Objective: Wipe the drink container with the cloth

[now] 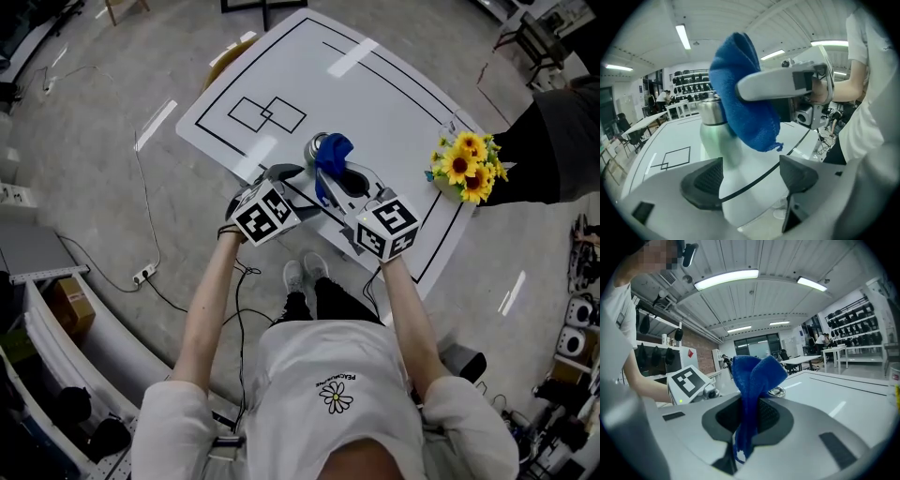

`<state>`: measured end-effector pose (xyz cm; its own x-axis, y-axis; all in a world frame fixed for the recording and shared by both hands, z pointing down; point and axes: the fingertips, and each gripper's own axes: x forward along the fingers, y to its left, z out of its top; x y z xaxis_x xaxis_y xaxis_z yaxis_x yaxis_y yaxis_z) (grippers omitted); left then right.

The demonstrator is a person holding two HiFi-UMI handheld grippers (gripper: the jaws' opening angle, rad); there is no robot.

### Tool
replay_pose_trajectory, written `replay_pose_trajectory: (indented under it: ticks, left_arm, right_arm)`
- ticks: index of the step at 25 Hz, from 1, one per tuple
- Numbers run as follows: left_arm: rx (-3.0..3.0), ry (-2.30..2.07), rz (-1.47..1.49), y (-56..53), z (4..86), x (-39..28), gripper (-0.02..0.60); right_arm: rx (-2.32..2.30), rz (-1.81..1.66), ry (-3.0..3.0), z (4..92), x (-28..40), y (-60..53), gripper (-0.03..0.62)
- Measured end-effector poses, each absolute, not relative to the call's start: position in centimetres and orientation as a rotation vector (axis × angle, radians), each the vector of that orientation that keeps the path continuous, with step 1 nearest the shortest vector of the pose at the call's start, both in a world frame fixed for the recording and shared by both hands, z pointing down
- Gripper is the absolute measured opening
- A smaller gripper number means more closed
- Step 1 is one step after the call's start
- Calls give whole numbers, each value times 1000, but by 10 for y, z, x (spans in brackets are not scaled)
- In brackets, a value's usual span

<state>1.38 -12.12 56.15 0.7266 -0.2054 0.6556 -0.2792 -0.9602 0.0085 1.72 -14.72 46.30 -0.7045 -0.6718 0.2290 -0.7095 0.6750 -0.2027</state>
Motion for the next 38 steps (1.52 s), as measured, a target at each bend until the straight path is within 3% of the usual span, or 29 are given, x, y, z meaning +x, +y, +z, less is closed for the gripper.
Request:
replay_pose_trajectory:
  ticks: [9,32,38]
  left_arm:
    - [2797,-509,960,-189,560,21,370]
    - [2791,-377,1013,-132,565,31,368]
    - [2830,-544,939,-154,543,18,368]
  right_arm:
    - [1180,432,-2740,464,33,-148,42]
    - [1106,386,-2751,458,22,-162,43]
    - [1109,145,-2738,409,52,-181,43]
